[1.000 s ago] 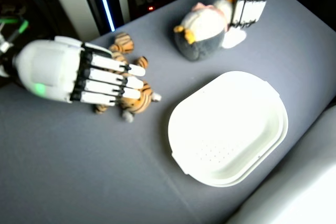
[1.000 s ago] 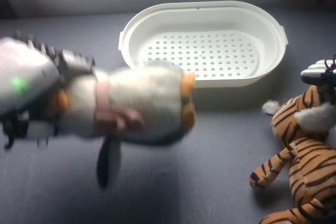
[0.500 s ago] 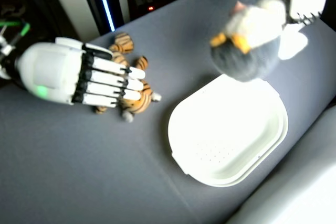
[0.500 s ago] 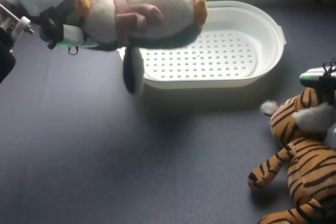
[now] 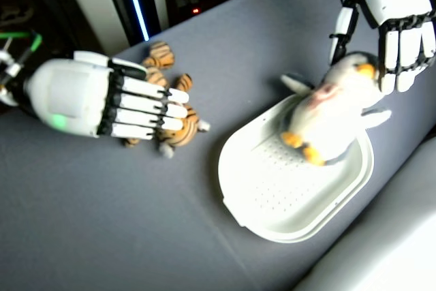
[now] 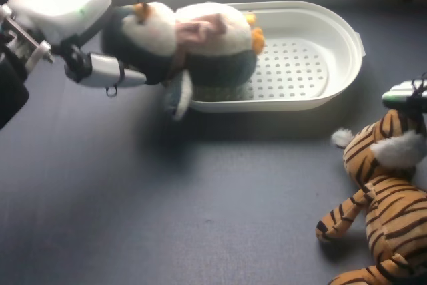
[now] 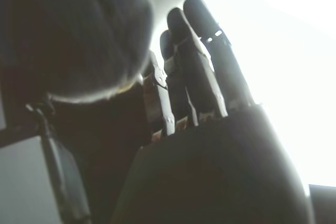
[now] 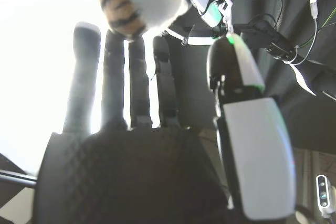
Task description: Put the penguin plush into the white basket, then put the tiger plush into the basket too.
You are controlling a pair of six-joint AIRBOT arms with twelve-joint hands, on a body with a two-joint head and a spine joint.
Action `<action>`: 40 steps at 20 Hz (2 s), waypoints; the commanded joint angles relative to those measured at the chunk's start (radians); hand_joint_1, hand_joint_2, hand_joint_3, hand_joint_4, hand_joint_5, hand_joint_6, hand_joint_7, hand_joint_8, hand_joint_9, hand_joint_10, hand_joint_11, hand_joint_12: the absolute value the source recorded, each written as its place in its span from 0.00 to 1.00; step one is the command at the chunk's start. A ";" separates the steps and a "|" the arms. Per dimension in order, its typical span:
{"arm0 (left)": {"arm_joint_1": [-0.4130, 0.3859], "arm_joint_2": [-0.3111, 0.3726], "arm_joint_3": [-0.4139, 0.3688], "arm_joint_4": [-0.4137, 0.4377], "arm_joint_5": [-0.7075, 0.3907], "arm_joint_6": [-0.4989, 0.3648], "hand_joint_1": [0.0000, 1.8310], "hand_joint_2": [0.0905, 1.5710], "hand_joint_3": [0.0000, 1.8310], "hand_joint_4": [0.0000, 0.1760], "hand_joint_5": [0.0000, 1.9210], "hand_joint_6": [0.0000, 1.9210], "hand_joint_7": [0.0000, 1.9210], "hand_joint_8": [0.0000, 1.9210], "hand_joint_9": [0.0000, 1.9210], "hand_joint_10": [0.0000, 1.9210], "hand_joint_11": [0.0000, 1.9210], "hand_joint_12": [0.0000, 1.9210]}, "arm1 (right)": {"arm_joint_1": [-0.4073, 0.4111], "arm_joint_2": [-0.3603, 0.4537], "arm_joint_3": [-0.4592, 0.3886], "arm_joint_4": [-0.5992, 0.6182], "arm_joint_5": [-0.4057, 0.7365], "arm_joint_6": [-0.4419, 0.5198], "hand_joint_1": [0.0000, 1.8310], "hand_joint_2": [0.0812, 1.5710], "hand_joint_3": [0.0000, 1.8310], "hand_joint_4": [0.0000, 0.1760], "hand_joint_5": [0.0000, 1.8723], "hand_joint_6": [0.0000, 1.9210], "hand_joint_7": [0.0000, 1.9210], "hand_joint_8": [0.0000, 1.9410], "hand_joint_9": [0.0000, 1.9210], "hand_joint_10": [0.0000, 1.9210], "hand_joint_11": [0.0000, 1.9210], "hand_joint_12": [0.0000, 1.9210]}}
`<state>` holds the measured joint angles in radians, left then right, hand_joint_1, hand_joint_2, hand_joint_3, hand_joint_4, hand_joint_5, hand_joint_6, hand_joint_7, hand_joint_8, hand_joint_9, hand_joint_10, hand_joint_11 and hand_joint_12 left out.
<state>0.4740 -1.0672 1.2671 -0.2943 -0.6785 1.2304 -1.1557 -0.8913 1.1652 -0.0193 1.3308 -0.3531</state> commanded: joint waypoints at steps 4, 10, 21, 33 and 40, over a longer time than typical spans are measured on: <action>0.047 0.073 -0.090 0.069 -0.268 -0.021 0.42 0.52 0.00 1.00 0.15 0.00 0.20 0.00 0.25 0.00 0.09 0.58 | 0.014 0.077 -0.063 0.012 0.243 -0.051 0.52 0.72 0.00 0.60 0.22 0.00 0.19 0.00 0.17 0.00 0.17 0.02; 0.215 0.184 -0.251 0.156 -0.480 -0.107 0.56 0.52 0.00 1.00 0.09 0.00 0.12 0.00 0.15 0.00 0.00 0.57 | 0.013 0.128 -0.117 -0.191 0.116 -0.008 0.55 0.70 0.01 1.00 0.21 0.00 0.18 0.00 0.18 0.00 0.18 0.01; 0.282 0.218 -0.298 0.165 -0.561 -0.136 0.43 0.49 0.00 0.83 0.11 0.00 0.12 0.00 0.11 0.00 0.00 0.36 | 0.046 0.052 -0.056 -0.348 -0.239 0.058 0.64 0.72 0.00 0.90 0.16 0.01 0.13 0.00 0.16 0.01 0.19 0.01; 0.304 0.223 -0.298 0.162 -0.581 -0.164 0.48 0.50 0.00 0.60 0.13 0.00 0.14 0.00 0.13 0.01 0.00 0.38 | 0.257 0.000 0.022 -0.167 0.013 -0.040 0.73 0.77 0.00 0.00 0.44 0.65 0.34 0.66 0.38 0.78 0.33 0.74; 0.304 0.221 -0.295 0.163 -0.565 -0.164 0.44 0.52 0.00 0.65 0.09 0.00 0.14 0.00 0.16 0.00 0.00 0.43 | 0.501 -0.164 0.211 -0.085 -0.141 -0.086 0.74 0.74 0.00 0.00 0.49 0.65 0.39 0.57 0.41 0.67 0.39 0.57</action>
<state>0.7834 -0.8513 0.9703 -0.1375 -1.1191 1.0687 -0.6575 -1.0687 1.3804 -0.1532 1.0943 -0.4438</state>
